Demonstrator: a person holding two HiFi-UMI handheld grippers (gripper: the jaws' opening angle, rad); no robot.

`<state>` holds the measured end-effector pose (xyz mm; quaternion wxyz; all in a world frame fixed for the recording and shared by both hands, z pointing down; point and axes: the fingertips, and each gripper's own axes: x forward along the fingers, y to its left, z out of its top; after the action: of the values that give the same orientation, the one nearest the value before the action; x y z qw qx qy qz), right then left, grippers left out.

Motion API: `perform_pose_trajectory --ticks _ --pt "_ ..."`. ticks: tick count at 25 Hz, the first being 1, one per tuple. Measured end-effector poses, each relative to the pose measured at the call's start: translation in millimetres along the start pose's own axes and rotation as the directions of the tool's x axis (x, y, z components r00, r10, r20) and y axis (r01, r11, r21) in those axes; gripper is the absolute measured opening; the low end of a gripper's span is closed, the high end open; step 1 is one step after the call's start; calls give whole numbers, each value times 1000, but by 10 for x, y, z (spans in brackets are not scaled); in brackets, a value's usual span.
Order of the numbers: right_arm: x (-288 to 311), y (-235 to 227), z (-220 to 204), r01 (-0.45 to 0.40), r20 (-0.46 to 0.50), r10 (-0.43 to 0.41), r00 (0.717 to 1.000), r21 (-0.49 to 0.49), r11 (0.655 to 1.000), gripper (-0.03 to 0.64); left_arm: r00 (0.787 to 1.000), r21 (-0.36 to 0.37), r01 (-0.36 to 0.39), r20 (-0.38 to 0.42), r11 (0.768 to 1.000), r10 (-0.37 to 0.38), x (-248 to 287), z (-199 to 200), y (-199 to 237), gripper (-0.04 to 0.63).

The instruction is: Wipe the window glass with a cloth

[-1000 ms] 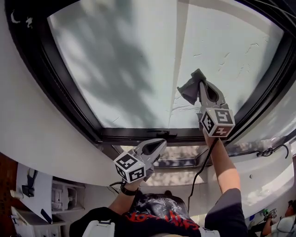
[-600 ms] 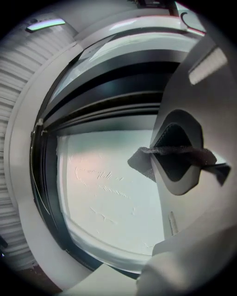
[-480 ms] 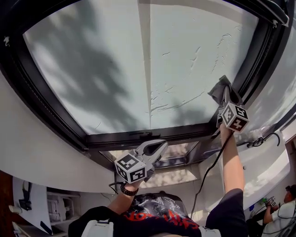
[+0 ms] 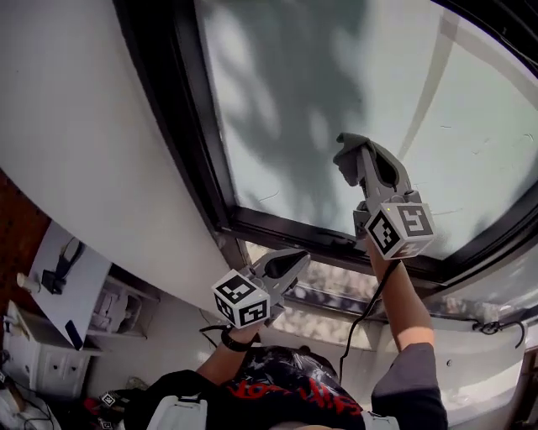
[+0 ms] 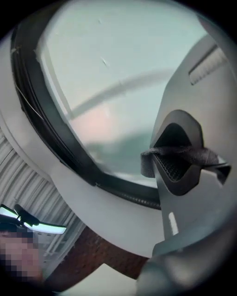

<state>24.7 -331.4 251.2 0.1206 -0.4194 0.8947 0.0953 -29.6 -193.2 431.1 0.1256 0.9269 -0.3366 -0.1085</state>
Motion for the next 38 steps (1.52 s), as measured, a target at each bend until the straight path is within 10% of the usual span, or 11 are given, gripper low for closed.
perform_pose_trajectory --ticks 7,14,28,33,38 --pt "1249 1417 -657 -223 -54 228 972 84 971 18 952 -4 -284 116 959 283 -1231 322 690 3" --pt "1570 1452 -1009 -145 -131 149 980 40 989 18 938 8 -316 154 949 311 -1571 433 795 2" --pt "-113 -481 -498 196 -131 -208 969 -98 976 18 998 -4 51 32 999 -51 19 84 115 2" --pt "-1033 -1510 -352 387 -132 -405 905 -144 911 18 980 -19 195 -28 981 -196 687 -158 -383 2" --pt "-2076 -2596 -333 592 -159 -617 770 -180 785 18 944 -39 323 -65 946 -325 1249 -376 -867 2"
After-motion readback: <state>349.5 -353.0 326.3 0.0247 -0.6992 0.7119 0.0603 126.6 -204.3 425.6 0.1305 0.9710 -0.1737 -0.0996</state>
